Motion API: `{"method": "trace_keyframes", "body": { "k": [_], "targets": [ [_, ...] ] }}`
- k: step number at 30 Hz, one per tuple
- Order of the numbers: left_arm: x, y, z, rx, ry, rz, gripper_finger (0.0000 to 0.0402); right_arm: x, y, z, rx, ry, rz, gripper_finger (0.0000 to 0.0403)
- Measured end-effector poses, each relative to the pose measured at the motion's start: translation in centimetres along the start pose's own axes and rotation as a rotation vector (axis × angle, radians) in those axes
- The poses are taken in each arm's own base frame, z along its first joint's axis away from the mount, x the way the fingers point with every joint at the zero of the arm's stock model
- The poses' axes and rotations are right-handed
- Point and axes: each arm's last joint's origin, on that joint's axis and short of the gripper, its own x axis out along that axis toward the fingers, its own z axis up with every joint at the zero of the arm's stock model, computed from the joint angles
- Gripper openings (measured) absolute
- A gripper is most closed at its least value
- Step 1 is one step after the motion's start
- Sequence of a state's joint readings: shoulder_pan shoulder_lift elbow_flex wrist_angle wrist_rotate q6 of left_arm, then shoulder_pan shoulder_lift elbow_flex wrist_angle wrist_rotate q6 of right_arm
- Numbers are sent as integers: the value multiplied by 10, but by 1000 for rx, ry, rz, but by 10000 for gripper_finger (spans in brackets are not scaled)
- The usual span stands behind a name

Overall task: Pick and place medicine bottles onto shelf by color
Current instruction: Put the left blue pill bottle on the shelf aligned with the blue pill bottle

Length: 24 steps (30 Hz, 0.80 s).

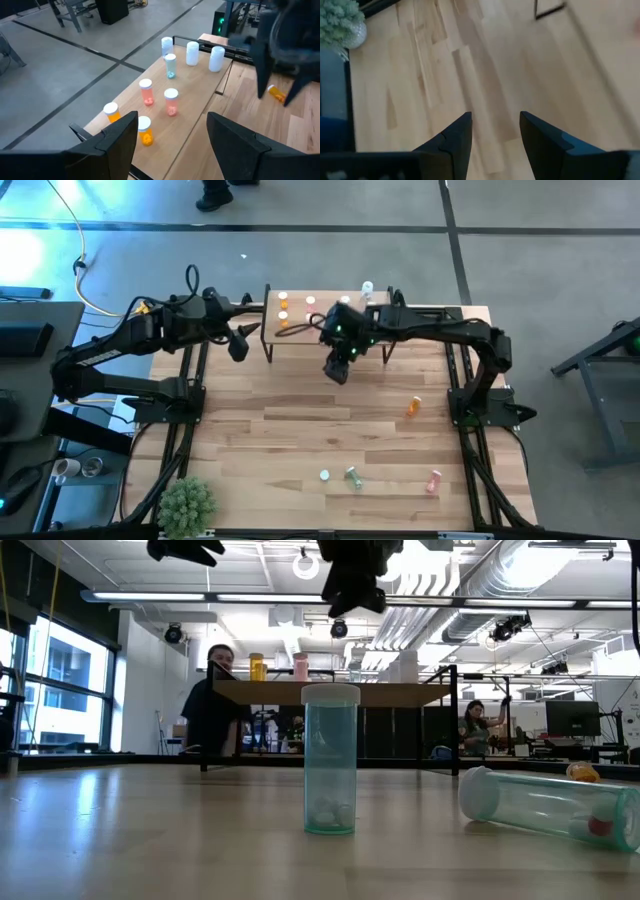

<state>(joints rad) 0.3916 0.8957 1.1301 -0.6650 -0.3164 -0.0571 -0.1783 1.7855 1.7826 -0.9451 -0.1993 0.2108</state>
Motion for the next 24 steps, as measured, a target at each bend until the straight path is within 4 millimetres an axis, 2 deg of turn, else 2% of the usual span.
{"method": "trace_keyframes", "body": {
  "k": [6,14,19,24],
  "targets": [
    [-4,2,-2,13,14,1,227,15,31,-23,110,-15,3,156],
    [-5,0,-6,49,53,-76,227,24,61,-78,271,47,-50,156],
    [-6,-1,-9,56,84,-104,227,25,84,-106,293,62,-50,156],
    [-6,-1,-11,60,103,-120,227,23,113,-126,242,56,-56,156]
  ]
}}
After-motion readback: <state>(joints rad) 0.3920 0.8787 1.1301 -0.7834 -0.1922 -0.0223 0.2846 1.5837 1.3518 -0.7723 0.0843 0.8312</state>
